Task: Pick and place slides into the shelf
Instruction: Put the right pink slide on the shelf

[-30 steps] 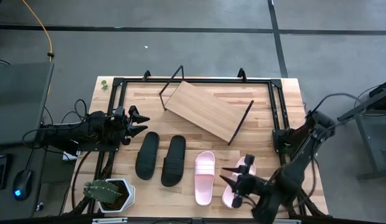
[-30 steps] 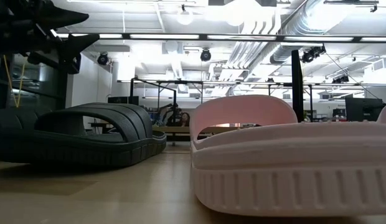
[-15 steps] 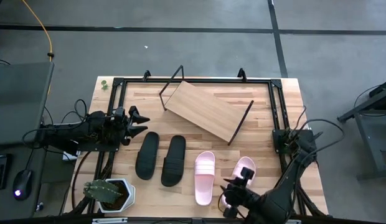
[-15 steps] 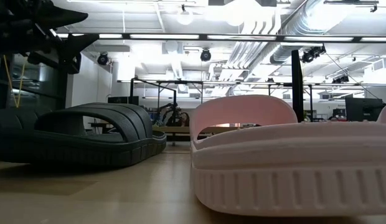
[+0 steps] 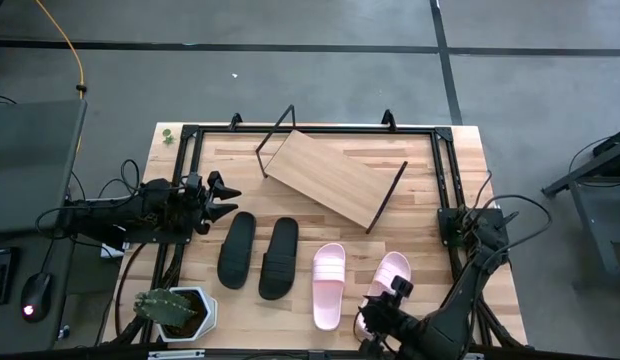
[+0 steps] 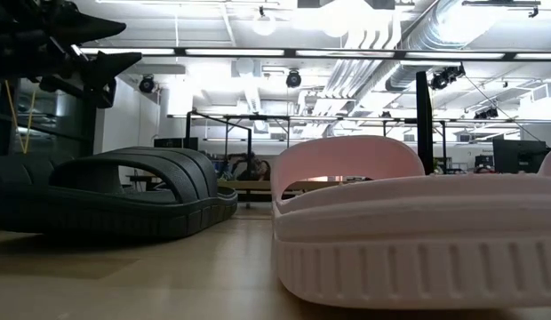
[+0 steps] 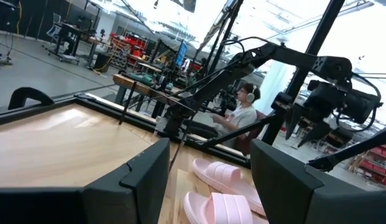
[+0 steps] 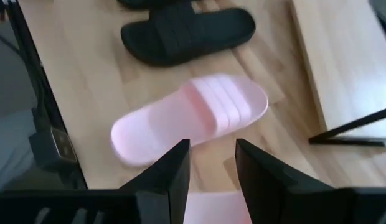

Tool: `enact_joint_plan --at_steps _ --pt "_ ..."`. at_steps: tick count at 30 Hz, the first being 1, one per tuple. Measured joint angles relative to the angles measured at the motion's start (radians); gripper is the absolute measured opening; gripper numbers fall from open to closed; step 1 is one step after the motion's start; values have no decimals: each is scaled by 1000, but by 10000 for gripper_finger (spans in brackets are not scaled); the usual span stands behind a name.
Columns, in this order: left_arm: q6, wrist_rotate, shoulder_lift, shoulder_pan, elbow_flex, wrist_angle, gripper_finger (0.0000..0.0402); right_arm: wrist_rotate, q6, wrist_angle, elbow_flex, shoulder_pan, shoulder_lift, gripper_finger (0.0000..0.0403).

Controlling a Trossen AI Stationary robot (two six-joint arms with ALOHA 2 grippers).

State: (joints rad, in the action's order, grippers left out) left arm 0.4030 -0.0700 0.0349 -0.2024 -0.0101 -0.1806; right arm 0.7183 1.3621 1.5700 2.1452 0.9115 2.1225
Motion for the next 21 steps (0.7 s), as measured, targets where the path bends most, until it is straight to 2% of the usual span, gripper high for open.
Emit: enact_joint_plan --at_steps 3,11,16,21 --pt "0 0 0 0 0 0 205 -71 -68 -10 0 0 9 118" --pt "0 3 0 0 0 6 205 -147 -175 -50 -1 -2 14 118" --pt "19 3 0 0 0 6 205 -170 -170 -87 -1 -8 14 118" --pt "20 3 0 0 0 7 205 -206 -74 -124 -1 -8 14 118"
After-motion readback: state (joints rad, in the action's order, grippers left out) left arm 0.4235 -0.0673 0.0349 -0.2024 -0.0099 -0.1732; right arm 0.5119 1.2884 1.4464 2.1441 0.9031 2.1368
